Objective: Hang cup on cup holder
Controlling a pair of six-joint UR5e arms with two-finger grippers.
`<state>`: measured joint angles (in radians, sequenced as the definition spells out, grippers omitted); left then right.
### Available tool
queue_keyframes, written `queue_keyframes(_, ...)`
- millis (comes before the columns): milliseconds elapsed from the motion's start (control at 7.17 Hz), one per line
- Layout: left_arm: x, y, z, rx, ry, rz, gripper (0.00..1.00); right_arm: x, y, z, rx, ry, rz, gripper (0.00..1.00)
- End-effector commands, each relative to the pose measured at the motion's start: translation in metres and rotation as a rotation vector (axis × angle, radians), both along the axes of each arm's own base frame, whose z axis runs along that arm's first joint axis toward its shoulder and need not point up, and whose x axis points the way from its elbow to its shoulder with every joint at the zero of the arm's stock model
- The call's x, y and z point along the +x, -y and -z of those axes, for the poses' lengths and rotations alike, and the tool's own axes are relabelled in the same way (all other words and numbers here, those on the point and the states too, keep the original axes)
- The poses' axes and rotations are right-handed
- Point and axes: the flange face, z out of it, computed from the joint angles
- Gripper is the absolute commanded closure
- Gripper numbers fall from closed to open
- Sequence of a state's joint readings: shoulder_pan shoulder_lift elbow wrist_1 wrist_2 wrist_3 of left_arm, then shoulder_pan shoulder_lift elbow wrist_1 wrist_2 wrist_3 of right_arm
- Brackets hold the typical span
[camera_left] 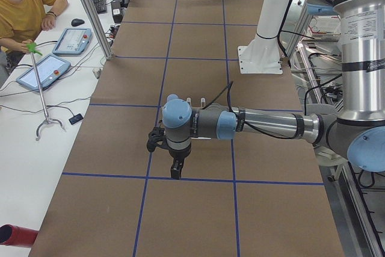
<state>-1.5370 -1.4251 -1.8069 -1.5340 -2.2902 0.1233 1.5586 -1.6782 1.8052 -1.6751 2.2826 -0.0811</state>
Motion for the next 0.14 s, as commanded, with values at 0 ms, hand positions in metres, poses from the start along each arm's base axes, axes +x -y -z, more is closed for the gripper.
queue_keyframes(0, -0.0001, -0.0001, -0.0008, -0.002, 0.002, 0.001, 0.02, 0.0, 0.0, -0.0006, -0.001, 0.0, 0.0, 0.0)
